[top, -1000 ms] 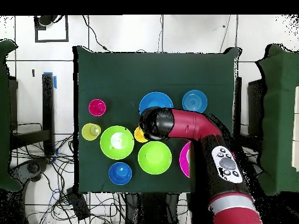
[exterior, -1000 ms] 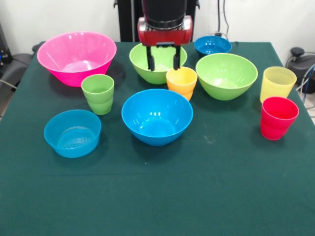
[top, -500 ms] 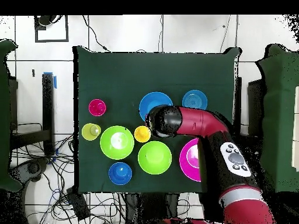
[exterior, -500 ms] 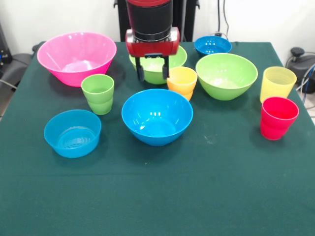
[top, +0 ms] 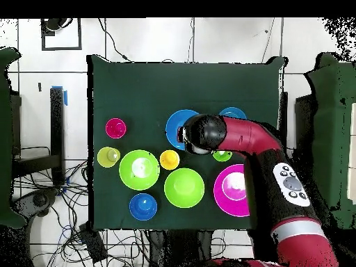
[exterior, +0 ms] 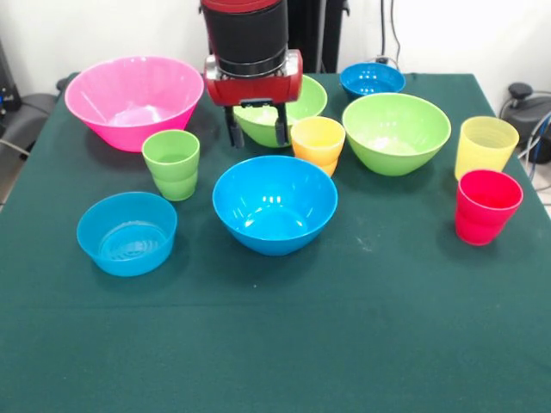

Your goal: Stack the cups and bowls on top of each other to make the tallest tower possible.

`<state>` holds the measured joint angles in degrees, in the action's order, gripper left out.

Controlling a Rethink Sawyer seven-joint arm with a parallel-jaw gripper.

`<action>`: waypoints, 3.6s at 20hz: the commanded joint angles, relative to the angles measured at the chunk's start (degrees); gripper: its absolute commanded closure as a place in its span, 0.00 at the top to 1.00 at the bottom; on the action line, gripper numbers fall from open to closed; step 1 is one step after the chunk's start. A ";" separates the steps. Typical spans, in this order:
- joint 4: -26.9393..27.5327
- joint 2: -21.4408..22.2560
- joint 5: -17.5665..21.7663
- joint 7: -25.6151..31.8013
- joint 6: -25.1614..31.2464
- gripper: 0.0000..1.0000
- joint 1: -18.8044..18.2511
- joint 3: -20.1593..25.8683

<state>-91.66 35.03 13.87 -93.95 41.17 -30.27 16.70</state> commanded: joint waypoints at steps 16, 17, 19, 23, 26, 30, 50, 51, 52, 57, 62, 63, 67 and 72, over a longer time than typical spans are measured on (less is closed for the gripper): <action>17.79 -7.62 6.32 19.56 18.76 1.00 -3.68 11.64; 17.87 -7.65 6.57 19.79 18.80 1.00 -3.93 11.90; 17.41 -7.83 6.75 20.15 17.86 1.00 -4.87 12.55; 17.81 -8.98 6.22 21.73 16.01 1.00 -7.09 15.56; 20.85 -8.77 6.74 21.67 20.66 1.00 -6.59 16.15; 22.91 -9.32 7.20 20.71 23.24 1.00 -6.20 16.56; 27.84 -4.57 11.11 20.03 31.36 1.00 -5.43 16.42; 28.09 -5.38 11.35 20.45 29.77 1.00 -5.59 16.86; 28.41 -6.29 11.53 21.53 27.35 1.00 -5.87 17.80; 31.56 -6.33 13.32 20.44 30.17 1.00 -4.54 17.02; 29.86 -5.82 14.35 19.35 26.28 1.00 -4.78 17.11; 29.89 -6.08 14.56 18.93 26.00 1.00 -4.53 17.09; 28.10 -5.96 14.20 15.59 24.44 1.00 -4.01 16.86; 24.18 -4.86 14.47 12.01 18.40 1.00 -4.59 16.30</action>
<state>-62.76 30.13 23.55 -92.41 65.40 -36.30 32.11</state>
